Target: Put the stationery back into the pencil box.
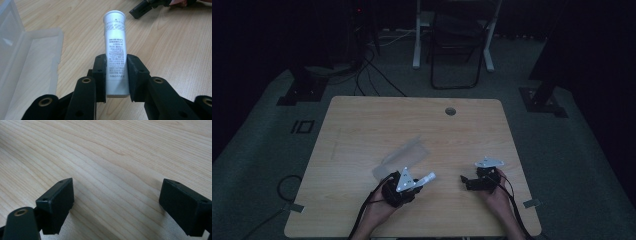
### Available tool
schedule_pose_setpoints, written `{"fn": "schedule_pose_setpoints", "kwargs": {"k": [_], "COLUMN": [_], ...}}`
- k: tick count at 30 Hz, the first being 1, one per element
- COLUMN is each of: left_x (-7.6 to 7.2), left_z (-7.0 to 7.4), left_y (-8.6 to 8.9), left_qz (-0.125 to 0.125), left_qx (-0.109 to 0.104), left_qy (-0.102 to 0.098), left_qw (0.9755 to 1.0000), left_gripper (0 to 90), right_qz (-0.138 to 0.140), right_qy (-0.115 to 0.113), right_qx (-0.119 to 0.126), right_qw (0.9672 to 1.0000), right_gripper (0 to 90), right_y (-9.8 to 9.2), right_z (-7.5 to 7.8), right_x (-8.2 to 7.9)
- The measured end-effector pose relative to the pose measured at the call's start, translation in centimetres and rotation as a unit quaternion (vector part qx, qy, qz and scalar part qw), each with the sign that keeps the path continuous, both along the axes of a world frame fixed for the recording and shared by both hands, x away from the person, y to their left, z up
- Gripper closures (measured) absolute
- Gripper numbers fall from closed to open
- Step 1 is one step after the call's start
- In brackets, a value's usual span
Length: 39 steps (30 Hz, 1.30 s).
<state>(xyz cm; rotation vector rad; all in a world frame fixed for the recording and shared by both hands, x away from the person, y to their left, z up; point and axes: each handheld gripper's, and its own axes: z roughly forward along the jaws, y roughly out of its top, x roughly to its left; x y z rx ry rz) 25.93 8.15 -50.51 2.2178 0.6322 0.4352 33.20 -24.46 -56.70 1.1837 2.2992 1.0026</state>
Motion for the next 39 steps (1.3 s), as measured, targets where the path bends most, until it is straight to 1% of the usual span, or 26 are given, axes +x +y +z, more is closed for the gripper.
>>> {"fn": "schedule_pose_setpoints", "kwargs": {"k": [5,7,12,21,25,39], "left_x": [0.0,0.0,0.1,0.4,0.5,0.6], "left_z": [0.2,0.3,0.4,0.6,0.7,1.0], "left_y": [0.1,0.2,0.3,0.6,0.8,1.3], "left_qz": [0.003,0.006,0.008,0.02,0.023,0.035], "left_qx": [-0.002,-0.006,-0.007,-0.015,-0.015,-0.024], "left_qy": [-0.003,-0.004,-0.005,-0.008,-0.011,-0.015], "left_qw": [1.0,1.0,0.9999,0.9997,0.9996,0.999], "left_gripper": [71.3,71.3,71.3,71.3,71.3,71.3], "right_qz": [0.0,0.0,0.0,0.0,0.0,0.0], "right_qy": [0.0,0.0,0.0,0.0,0.0,0.0], "right_qx": [0.0,0.0,0.0,0.0,0.0,0.0], "right_qw": [1.0,1.0,1.0,1.0,1.0,1.0], "right_gripper": [12.7,12.7,12.7,12.7,12.7,12.7], "right_y": [0.0,0.0,0.0,0.0,0.0,0.0], "right_z": [0.0,0.0,0.0,0.0,0.0,0.0], "right_x": [0.0,0.0,0.0,0.0,0.0,0.0]}}
